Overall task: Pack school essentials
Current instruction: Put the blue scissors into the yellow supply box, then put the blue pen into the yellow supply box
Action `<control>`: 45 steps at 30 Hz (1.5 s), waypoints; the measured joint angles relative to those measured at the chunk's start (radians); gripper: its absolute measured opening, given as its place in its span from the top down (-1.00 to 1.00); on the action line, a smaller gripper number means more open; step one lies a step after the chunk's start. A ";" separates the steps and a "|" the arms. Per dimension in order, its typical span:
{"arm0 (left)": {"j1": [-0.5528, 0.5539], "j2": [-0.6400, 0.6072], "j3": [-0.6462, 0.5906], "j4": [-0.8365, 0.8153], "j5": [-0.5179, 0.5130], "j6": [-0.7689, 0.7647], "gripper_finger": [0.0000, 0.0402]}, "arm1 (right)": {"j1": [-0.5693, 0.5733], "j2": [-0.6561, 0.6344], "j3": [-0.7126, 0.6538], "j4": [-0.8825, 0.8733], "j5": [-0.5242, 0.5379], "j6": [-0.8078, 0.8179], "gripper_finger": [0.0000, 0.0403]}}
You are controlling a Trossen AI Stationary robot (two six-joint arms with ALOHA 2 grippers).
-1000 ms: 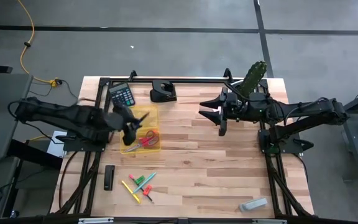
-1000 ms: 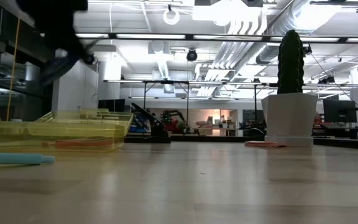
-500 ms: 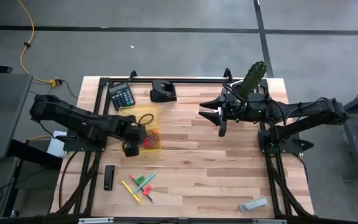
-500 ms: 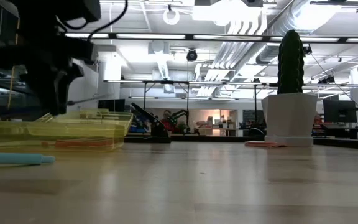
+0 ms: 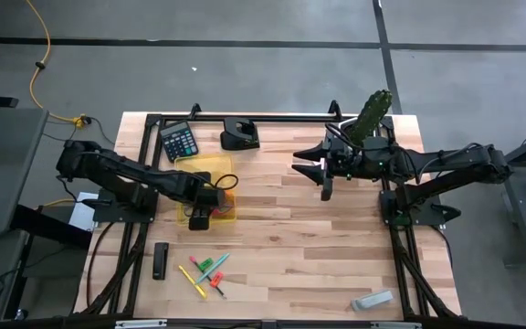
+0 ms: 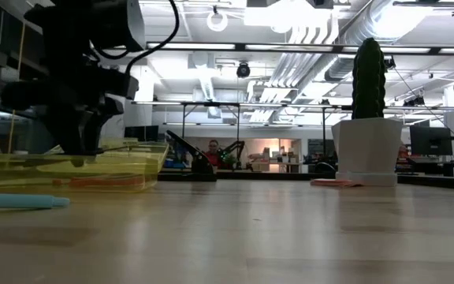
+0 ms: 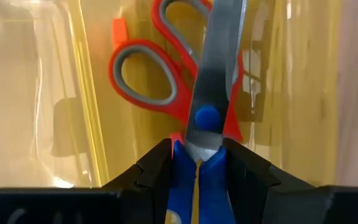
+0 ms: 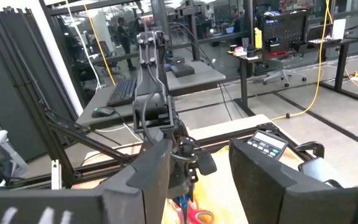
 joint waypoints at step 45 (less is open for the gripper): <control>0.002 -0.253 0.255 -0.043 0.052 -0.110 -0.16 | 0.000 0.000 0.000 -0.008 0.000 0.009 0.22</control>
